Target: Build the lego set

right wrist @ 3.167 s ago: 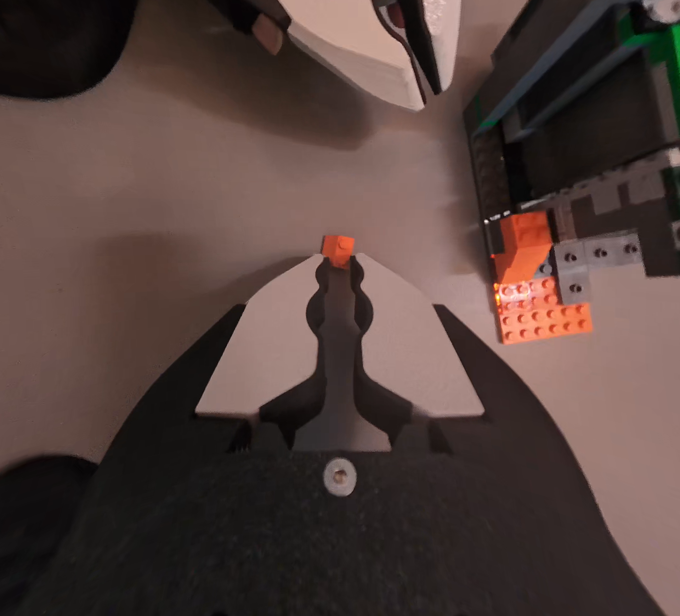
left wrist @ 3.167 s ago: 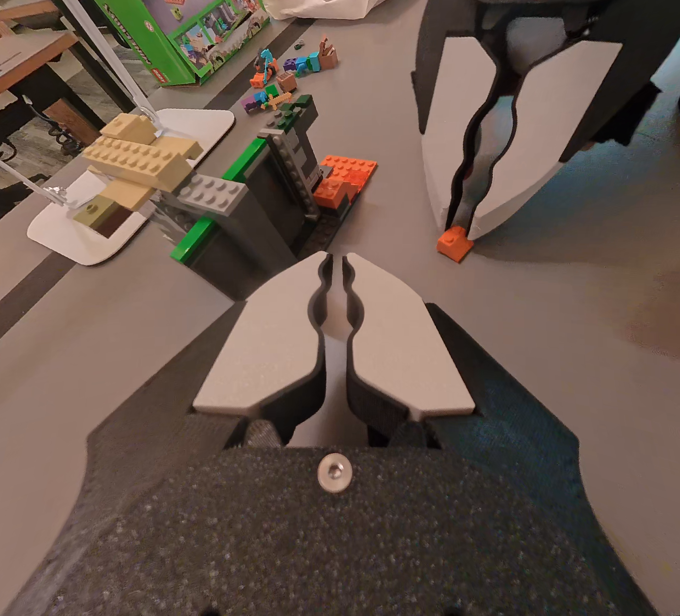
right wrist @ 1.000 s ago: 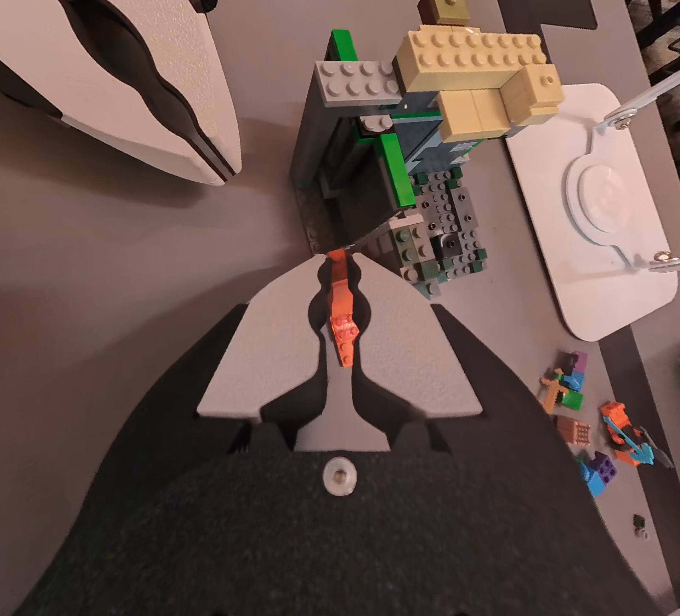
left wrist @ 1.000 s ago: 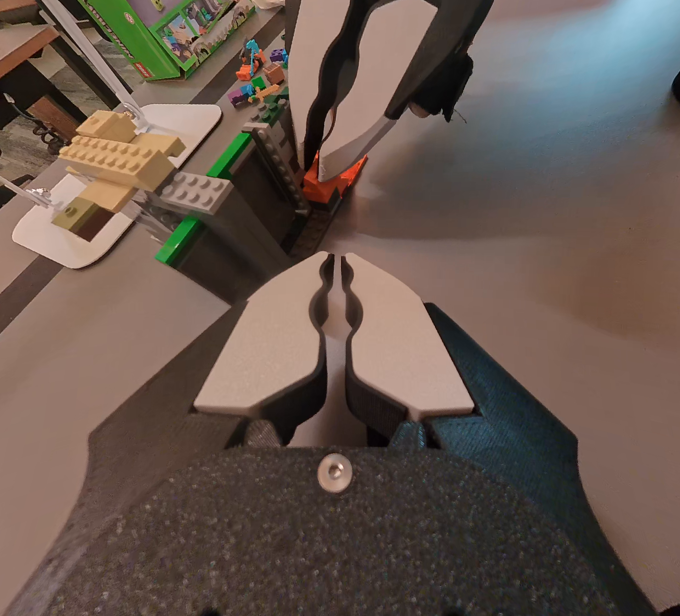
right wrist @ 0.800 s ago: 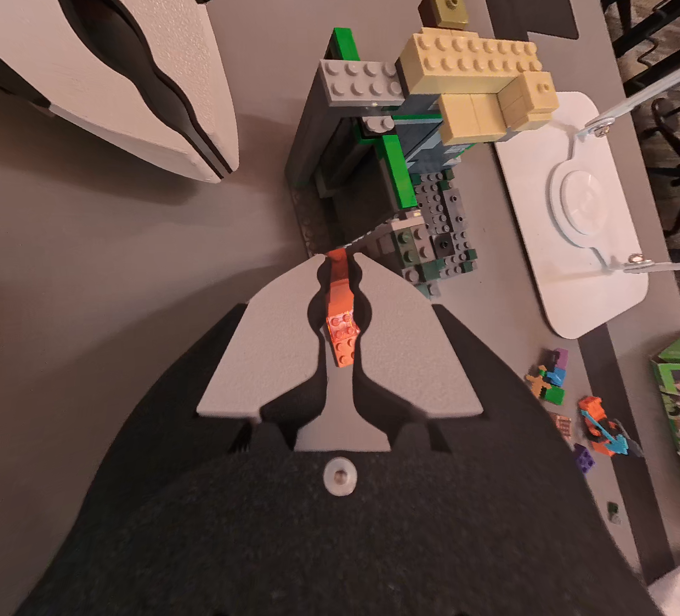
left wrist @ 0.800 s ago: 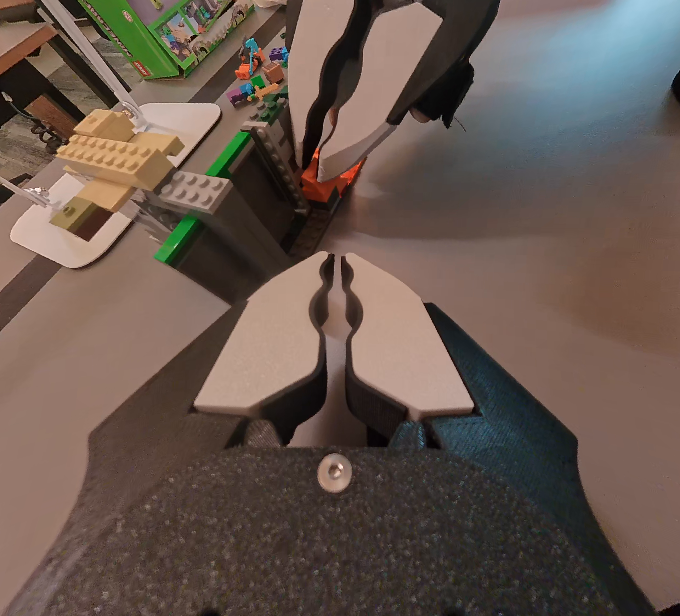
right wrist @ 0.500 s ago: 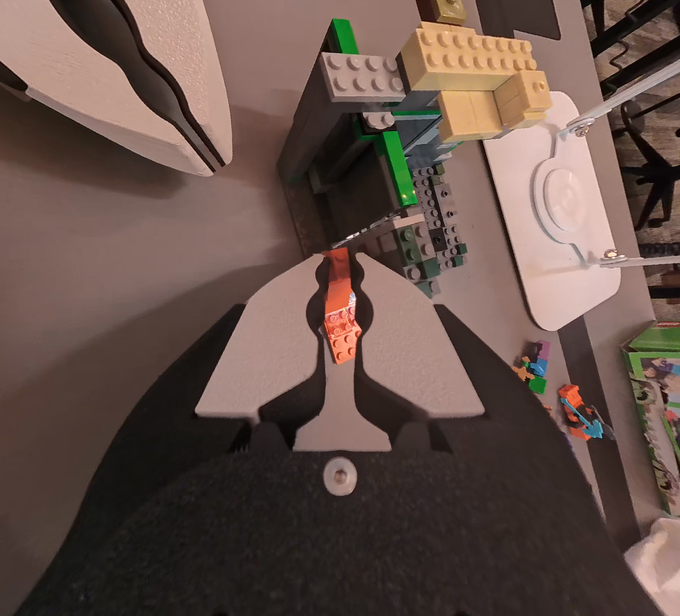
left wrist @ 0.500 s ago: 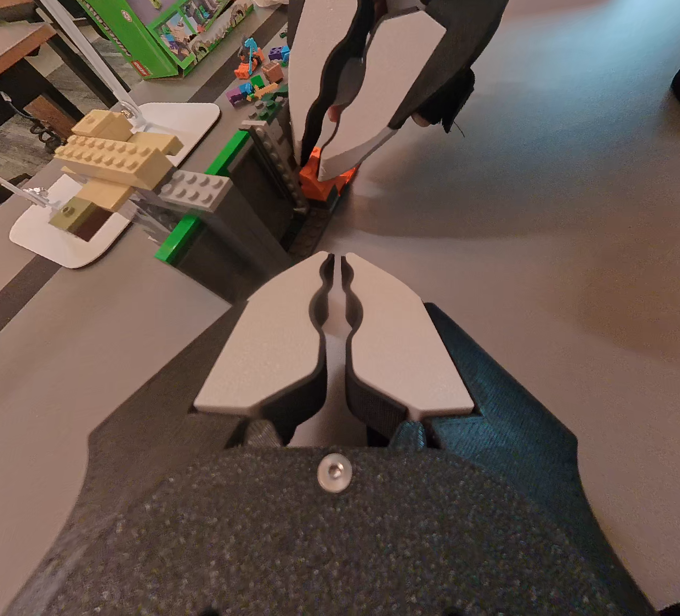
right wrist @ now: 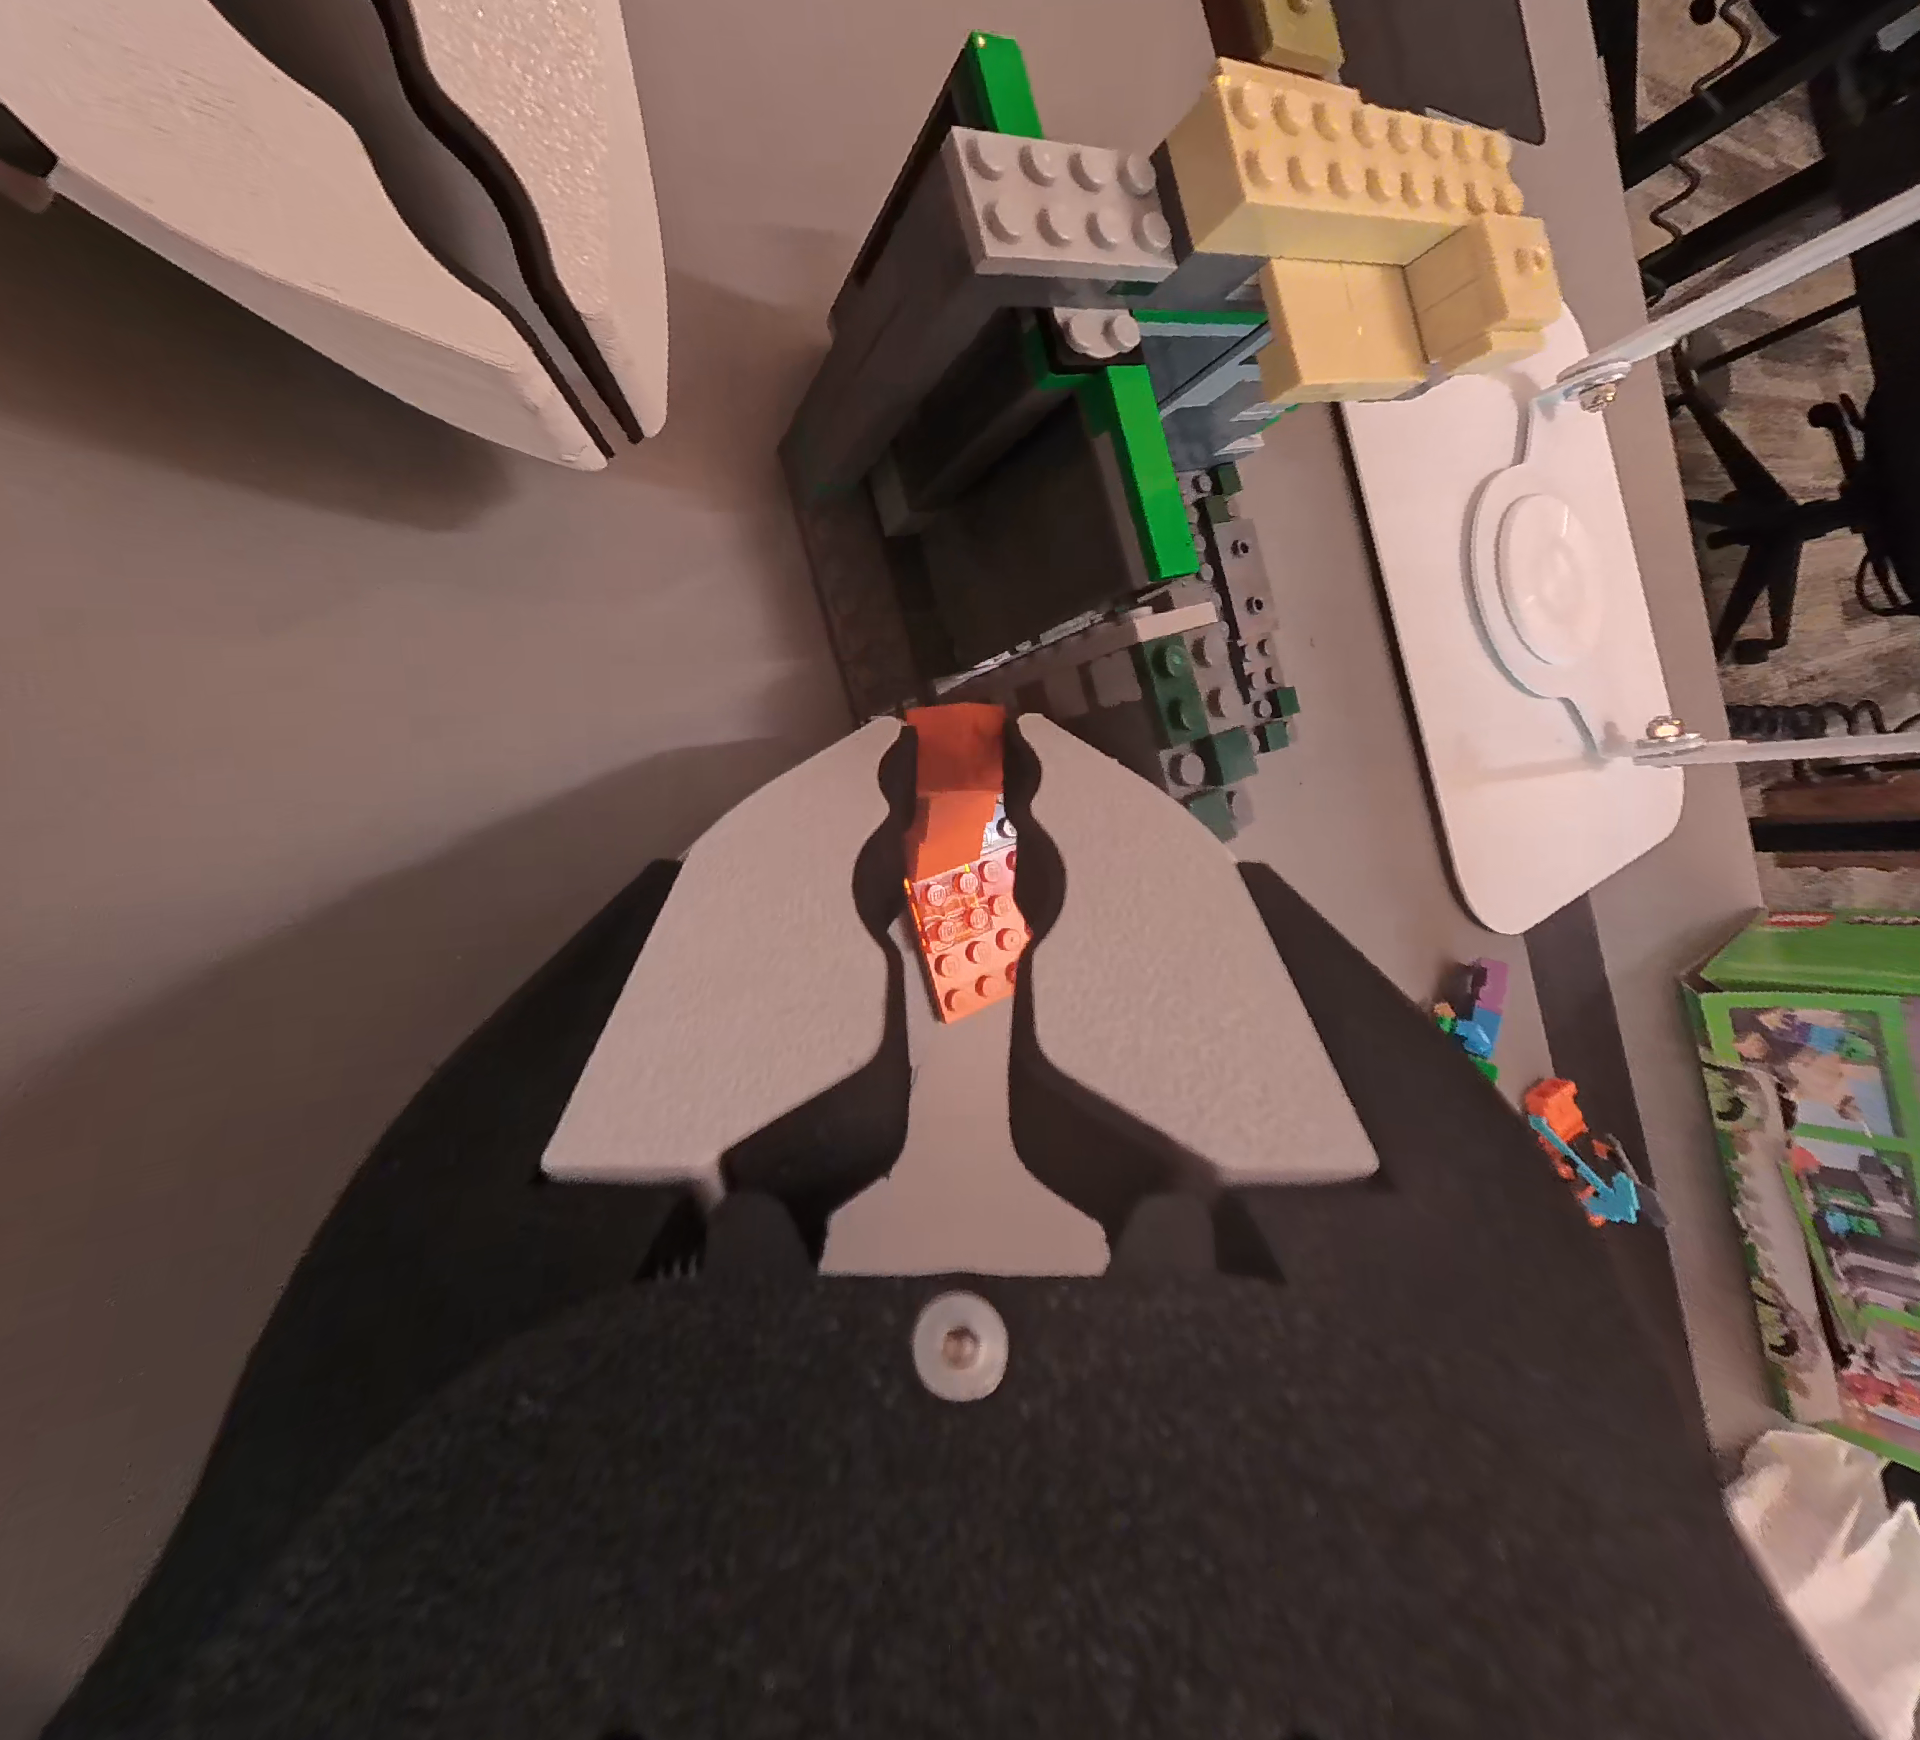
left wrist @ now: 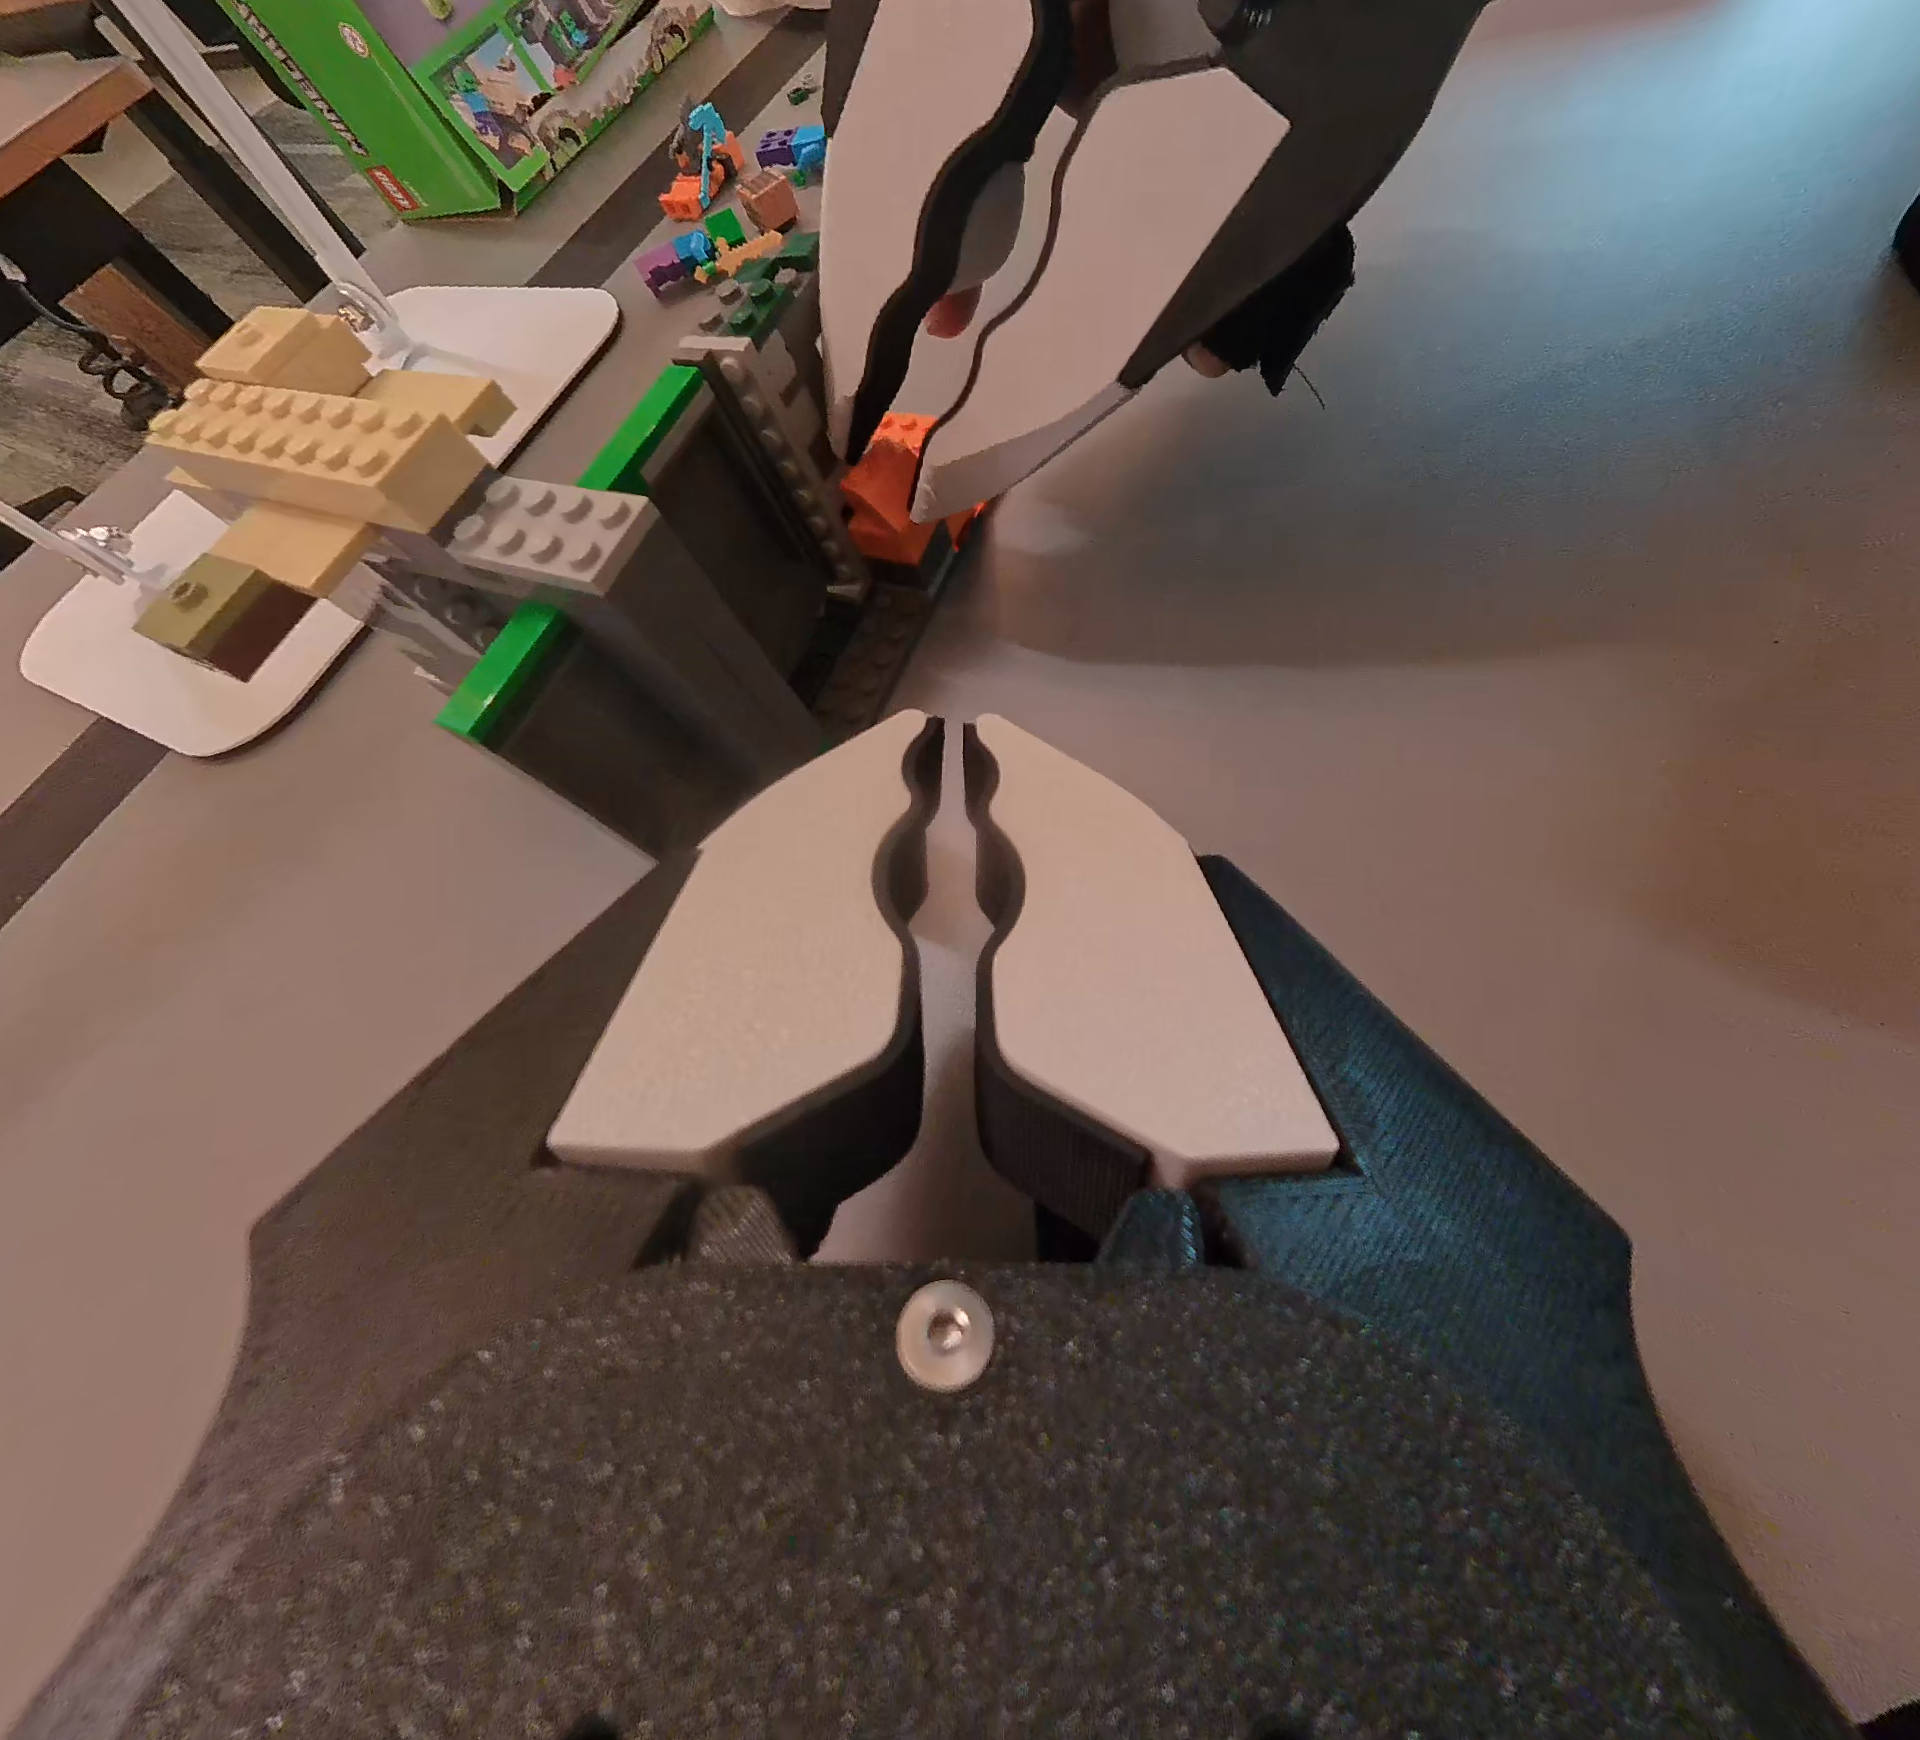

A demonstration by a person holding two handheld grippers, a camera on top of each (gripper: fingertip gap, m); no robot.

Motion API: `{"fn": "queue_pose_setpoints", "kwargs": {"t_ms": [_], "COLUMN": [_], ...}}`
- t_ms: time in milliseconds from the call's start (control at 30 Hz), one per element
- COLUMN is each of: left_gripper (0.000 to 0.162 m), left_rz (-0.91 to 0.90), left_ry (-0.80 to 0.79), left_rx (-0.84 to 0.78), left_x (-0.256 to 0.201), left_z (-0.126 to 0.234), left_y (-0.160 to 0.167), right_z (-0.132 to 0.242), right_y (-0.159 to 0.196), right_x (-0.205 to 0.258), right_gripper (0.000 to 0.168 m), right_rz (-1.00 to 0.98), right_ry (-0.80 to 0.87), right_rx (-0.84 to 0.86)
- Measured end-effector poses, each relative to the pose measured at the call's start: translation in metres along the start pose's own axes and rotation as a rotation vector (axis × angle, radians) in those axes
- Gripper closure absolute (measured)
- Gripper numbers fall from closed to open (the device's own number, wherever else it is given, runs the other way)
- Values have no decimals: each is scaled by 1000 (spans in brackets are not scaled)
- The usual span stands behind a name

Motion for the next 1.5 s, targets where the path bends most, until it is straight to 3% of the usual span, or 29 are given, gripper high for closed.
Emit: {"fn": "queue_pose_setpoints", "kwargs": {"t_ms": [267,667,1033,1500], "left_gripper": [159,161,162,161], "left_rz": [4,14,25,30], "left_ry": [2,-12,-15,-26], "left_rx": [1,-9,-8,-13], "left_x": [0,2,3,4], "left_z": [0,1,1,2], "left_y": [0,0,-1,-1], "right_z": [10,1,11,2], "right_y": [-1,10,-2,-1], "right_x": [6,11,3,-7], "right_gripper": [151,162,167,168], "right_rz": [20,-30,-68,-110], "right_ry": [41,76,80,42], "right_rx": [-12,-36,-75,-11]}}
Point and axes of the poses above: each gripper's, where its closed fingertips meet, z back along the fingers, y out of its underside, x = y × z across the jaws, the point moved 6 cm from there along z, back along the fingers, and after that the axes turned 10 degrees about -y, right-handed, at the moved point
